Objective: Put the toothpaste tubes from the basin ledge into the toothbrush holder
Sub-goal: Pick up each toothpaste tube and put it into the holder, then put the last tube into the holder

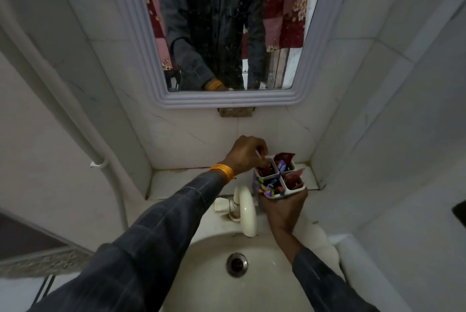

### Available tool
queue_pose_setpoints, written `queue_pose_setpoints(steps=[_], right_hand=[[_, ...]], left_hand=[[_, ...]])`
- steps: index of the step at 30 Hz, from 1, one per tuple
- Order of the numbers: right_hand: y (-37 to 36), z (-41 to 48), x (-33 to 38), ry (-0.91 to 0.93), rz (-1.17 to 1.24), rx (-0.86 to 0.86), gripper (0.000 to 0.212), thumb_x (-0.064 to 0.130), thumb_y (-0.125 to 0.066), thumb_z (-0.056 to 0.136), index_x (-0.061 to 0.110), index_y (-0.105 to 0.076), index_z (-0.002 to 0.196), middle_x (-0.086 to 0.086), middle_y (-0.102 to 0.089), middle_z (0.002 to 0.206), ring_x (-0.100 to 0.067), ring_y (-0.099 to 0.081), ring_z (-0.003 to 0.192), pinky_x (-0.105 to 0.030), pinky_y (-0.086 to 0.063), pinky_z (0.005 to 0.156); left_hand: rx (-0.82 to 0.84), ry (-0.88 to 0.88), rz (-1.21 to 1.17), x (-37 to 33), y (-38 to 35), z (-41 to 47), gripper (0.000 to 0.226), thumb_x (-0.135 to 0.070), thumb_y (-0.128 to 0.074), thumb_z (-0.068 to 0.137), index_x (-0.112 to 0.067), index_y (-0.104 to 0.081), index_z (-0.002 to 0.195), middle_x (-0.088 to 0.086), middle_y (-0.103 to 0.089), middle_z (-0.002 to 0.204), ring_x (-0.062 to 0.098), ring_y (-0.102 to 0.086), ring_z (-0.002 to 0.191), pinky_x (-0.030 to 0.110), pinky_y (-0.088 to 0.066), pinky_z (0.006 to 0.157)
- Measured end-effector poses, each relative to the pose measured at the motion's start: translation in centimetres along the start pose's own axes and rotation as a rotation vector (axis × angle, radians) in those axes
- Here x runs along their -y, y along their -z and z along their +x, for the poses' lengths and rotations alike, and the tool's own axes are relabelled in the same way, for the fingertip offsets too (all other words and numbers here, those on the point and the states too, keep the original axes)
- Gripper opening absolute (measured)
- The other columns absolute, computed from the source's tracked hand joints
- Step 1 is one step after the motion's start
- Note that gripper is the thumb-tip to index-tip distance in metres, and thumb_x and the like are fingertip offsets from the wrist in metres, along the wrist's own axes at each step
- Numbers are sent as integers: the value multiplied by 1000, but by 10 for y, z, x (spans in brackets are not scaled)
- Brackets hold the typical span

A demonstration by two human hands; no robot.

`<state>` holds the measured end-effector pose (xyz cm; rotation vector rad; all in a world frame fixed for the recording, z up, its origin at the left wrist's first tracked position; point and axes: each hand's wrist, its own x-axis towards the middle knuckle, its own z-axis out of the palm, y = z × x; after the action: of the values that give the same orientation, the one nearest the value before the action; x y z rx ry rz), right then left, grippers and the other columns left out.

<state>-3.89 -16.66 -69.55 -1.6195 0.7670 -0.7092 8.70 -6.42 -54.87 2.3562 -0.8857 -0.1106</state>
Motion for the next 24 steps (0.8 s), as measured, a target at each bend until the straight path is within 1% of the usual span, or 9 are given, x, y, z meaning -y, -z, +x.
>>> queue_pose_setpoints(steps=[3,5,9,12,14,16,20,22,24], right_hand=[[0,-1,-1,4,-11,0,121,45,-104,45,20,-43,145,-5,-65,143,-26,-67,130,-55,-60,106],[0,-1,0,13,-7,9,120,42,-105,45,20,-43,145,-6,-64,143,-26,-67,130,-55,-59,107],[1,-3,1,12,-5,11,121,44,-101,44,19,-42,146,-6,-63,144,-26,-66,130,-54,-59,108],[2,-3,3,11,-13,9,122,49,-99,42,17,-43,145,-6,-64,142,-27,-67,130,-55,-59,107],[3,-2,5,13,-20,20,124,50,-101,41,19,-43,145,-5,-65,143,-27,-67,130,-54,-59,108],[6,2,11,9,-21,38,126,54,-104,40,22,-44,146,-3,-66,143,-24,-67,131,-49,-59,109],[15,19,25,-4,-14,-21,126,59,-100,40,16,-48,146,-6,-67,141,-22,-66,128,-33,-53,108],[19,39,31,2,7,-74,122,52,-104,41,13,-52,145,-7,-69,138,-21,-69,125,-33,-56,107],[22,63,32,15,20,-121,117,50,-106,42,12,-58,141,-6,-74,132,-19,-75,118,-41,-62,103]], left_hand=[[-14,41,-37,3,-9,2,35,-34,-85,70,-13,-73,95,3,-75,98,17,-69,79,28,-56,72],[-21,56,-59,3,-10,5,35,-39,-83,71,-14,-73,94,1,-74,97,15,-68,78,29,-58,71],[-60,85,-55,8,-7,4,26,-41,-70,85,-16,-73,92,1,-75,94,16,-67,79,35,-58,74],[-79,103,22,18,-8,-2,28,-43,-61,91,-17,-70,98,2,-73,100,21,-67,88,35,-55,75],[-92,65,108,22,-12,-7,31,-42,-57,94,-18,-66,111,4,-69,112,23,-65,99,33,-51,80],[-116,-10,195,23,-16,-11,36,-38,-54,97,-15,-60,124,6,-63,125,23,-59,111,34,-49,88],[-168,-152,284,17,-15,-5,40,-33,-51,98,-13,-55,132,11,-58,134,27,-54,121,36,-47,96],[-170,-162,288,13,-15,3,41,-34,-51,98,-14,-54,134,11,-57,135,27,-53,122,36,-46,97],[-164,-158,281,9,-16,10,42,-34,-51,98,-13,-54,134,12,-57,136,28,-53,123,37,-45,99]])
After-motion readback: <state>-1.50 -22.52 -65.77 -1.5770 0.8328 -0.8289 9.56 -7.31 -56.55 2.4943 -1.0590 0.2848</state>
